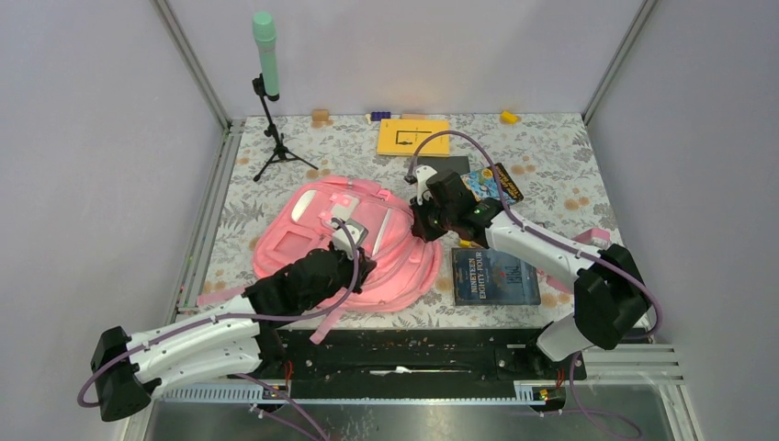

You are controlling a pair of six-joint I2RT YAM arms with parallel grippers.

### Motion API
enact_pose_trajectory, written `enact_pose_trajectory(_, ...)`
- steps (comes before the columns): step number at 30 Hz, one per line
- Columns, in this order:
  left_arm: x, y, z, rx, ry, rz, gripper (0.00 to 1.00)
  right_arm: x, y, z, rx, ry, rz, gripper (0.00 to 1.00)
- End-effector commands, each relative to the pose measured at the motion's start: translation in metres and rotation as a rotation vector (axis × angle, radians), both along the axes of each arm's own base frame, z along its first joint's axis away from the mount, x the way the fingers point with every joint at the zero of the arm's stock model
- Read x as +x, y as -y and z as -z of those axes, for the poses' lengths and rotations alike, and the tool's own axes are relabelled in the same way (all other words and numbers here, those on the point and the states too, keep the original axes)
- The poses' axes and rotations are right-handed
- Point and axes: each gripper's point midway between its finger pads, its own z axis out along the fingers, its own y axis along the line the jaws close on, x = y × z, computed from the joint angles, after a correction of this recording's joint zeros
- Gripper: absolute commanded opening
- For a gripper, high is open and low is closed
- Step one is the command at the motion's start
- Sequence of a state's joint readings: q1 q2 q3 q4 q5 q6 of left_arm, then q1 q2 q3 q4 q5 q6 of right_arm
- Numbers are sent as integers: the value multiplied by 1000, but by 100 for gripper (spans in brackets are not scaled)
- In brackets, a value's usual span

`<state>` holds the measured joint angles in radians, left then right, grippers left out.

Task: Pack the student bag
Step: Zip the student bag at the center of the board.

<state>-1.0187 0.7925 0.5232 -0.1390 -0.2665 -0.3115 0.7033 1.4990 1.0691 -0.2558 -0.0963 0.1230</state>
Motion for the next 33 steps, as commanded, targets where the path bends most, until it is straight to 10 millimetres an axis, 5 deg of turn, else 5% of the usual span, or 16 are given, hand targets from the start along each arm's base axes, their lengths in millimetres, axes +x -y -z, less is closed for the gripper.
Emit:
enact_pose_trajectory(1,1,-29,7,97,-19,-87,4,50,43,-24,-99,144,144,0)
enact_pose_trajectory(3,0,-27,2,80,-18,-77,17,40,37,-28,-54,126,115,0)
enact_pose_trajectory(7,4,-16,-21,41,19,-52,66,20,32,-29,26,98,79,0)
enact_pose_trajectory(10,13,3,-43,3,62,-22,81,11,31,-23,56,83,70,0)
enact_pose_trajectory(16,35,47,-55,-14,74,13,85,3,30,-11,62,38,63,0)
enact_pose_trajectory(23,57,89,-39,8,50,33,91,-3,28,-16,99,37,59,0)
enact_pose_trajectory(33,75,101,-21,101,105,22,74,-5,30,-16,101,35,65,0)
